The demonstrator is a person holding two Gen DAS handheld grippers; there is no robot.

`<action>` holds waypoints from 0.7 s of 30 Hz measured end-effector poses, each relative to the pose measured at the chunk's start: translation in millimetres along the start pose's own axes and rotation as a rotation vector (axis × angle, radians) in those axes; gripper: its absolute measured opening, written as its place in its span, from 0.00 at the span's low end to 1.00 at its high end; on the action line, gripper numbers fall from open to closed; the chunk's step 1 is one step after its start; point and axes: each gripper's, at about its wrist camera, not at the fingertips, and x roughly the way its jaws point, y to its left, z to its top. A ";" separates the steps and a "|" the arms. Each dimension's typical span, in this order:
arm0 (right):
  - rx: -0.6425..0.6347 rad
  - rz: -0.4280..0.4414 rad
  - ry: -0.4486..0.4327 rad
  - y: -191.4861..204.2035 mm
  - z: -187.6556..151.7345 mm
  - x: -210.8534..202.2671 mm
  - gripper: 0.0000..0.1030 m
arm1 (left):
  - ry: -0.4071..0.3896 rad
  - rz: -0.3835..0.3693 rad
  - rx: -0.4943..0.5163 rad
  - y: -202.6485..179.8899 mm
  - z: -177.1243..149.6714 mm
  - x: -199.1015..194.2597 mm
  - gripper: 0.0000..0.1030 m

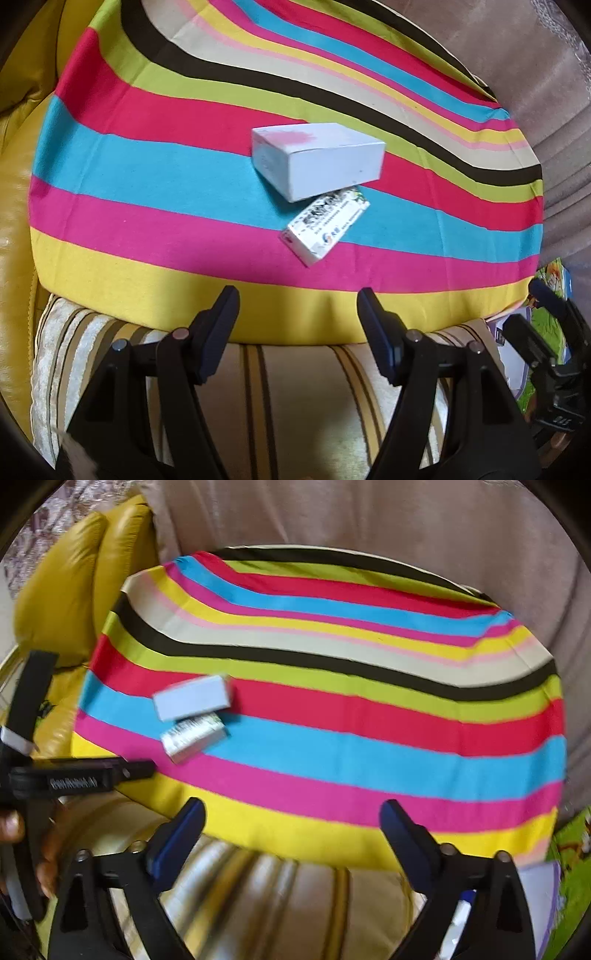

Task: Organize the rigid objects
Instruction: 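Move both open tools back over the cloth, then grasp the white box with pink print with the right tool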

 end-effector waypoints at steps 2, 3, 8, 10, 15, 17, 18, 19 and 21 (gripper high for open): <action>-0.012 0.035 -0.004 5.5 10.6 6.1 1.00 | -0.007 0.010 -0.001 2.2 0.0 -1.6 0.67; -0.018 0.044 -0.001 8.5 14.5 9.1 1.00 | -0.010 0.013 0.000 2.7 -0.4 -2.9 0.67; -0.092 0.090 0.003 29.3 37.9 27.8 1.00 | -0.016 0.022 -0.008 7.8 -1.8 -5.2 0.67; -0.106 0.117 0.005 36.5 45.5 34.0 1.00 | -0.017 0.023 0.008 4.9 -0.6 -2.6 0.67; -0.143 0.172 0.031 60.0 65.7 57.7 1.00 | -0.040 0.035 0.097 -1.8 -1.0 -9.0 0.74; -0.168 0.179 0.044 69.4 72.1 66.1 1.00 | -0.034 -0.001 0.118 -1.7 -0.3 -8.8 0.74; -0.177 0.177 0.049 72.7 74.1 69.5 1.00 | -0.027 -0.025 0.123 -0.4 1.2 -8.8 0.74; -0.185 0.178 0.052 75.9 76.1 72.7 1.00 | -0.023 -0.044 0.132 3.8 4.2 -9.8 0.74; -0.200 0.182 0.061 82.5 79.7 79.1 1.00 | -0.027 -0.048 0.178 5.8 9.4 -10.3 0.74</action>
